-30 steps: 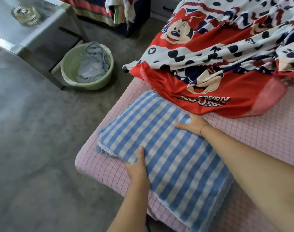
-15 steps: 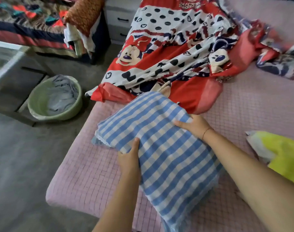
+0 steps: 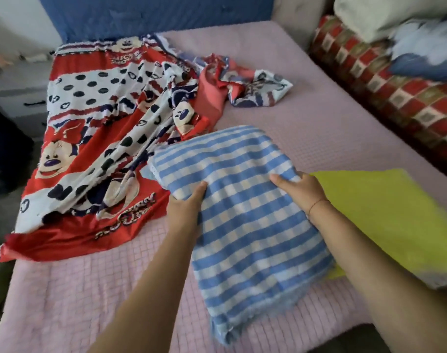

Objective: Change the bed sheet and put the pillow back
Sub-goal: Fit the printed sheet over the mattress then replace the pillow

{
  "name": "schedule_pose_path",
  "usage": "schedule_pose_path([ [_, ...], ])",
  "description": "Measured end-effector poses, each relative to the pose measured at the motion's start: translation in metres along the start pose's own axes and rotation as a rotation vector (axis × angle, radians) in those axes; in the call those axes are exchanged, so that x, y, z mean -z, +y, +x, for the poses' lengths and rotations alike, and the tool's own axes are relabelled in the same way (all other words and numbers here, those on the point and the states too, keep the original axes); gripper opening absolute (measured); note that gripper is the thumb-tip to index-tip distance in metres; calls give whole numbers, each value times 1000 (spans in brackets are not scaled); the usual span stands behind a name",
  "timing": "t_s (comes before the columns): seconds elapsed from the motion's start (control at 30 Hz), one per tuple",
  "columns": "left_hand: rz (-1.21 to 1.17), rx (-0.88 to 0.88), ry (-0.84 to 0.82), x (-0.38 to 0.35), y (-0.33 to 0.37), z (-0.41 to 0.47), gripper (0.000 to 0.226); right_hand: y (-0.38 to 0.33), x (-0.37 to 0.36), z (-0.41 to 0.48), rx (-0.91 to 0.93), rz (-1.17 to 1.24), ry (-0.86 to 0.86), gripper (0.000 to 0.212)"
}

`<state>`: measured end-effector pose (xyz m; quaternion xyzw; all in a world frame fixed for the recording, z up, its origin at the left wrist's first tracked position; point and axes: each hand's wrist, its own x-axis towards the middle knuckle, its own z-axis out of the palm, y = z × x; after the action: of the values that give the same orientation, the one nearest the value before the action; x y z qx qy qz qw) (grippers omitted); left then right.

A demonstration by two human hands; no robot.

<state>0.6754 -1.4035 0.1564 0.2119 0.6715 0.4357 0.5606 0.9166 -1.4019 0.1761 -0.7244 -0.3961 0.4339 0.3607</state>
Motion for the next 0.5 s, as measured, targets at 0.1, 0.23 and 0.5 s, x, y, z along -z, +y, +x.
schedule_pose_path([
  [0.1, 108, -104, -139, -62, 15, -5, 53, 23, 49, -6, -82, 159, 148, 28],
  [0.23, 310, -256, -310, -160, 31, -13, 42, 59, 108, -13, -162, 345, 349, 18],
  [0.5, 621, -464, -614, -364, 20, -32, 55, 121, 200, -7, -276, 563, 683, 33],
])
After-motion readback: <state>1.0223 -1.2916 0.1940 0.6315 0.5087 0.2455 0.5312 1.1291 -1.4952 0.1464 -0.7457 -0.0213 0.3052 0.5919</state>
